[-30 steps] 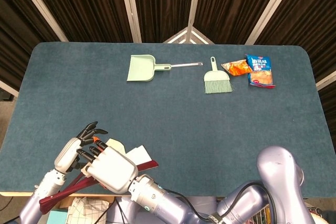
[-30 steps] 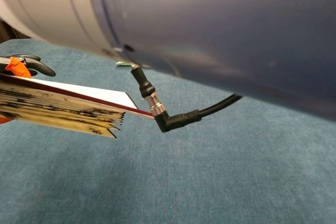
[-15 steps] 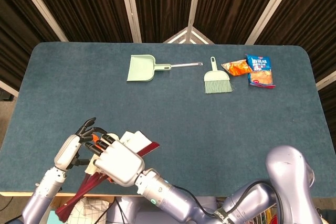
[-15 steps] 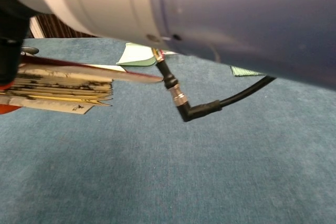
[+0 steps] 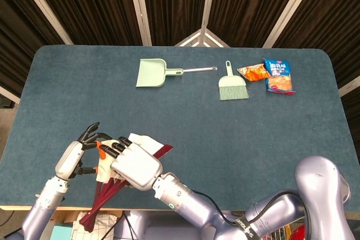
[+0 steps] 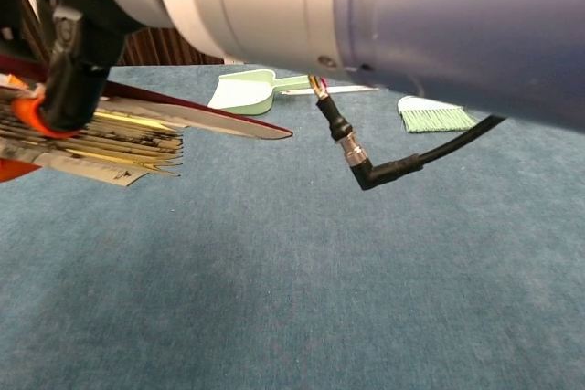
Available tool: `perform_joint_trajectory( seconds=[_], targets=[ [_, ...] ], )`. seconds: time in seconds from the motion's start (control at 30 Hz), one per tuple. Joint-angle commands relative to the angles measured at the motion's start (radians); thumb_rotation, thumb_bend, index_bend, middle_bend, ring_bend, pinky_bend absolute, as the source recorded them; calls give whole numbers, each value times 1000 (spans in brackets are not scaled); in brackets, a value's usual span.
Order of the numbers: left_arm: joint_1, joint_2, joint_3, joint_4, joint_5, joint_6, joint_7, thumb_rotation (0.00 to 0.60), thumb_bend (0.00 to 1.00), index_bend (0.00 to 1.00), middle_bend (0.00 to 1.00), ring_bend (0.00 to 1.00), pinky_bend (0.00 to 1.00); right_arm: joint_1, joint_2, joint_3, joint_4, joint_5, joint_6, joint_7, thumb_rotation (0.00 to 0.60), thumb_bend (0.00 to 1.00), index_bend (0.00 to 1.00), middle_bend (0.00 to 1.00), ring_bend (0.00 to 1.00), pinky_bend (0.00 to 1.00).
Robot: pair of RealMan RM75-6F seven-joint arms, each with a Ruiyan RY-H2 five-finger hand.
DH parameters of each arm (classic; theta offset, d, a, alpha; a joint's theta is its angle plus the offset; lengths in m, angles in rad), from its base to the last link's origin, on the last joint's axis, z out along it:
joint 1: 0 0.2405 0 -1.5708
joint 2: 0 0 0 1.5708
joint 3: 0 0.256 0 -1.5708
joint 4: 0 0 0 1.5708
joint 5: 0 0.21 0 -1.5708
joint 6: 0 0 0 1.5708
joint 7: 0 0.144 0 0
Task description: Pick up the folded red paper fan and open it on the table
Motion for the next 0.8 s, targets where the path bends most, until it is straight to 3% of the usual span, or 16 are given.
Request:
perform_joint_trajectory(
  seconds=[0.03, 0.47, 0.8],
  targets=[
    [1, 5, -2, 5, 3, 10, -4, 600, 490, 697, 300, 1, 100, -6, 11, -5, 0, -2, -3, 6, 600, 604, 813, 177, 250, 213],
    [9, 29, -18, 36, -18, 36, -13, 600, 490, 696, 300, 1, 100, -77, 94, -36, 23, -43, -24, 112, 600, 604, 814, 177, 250, 213],
    [22, 47, -51, 92, -20, 103, -12, 600, 490, 696, 300, 1, 100, -158, 187, -67, 65, -140, -41, 225, 600, 604, 815, 177, 250, 213]
  ],
)
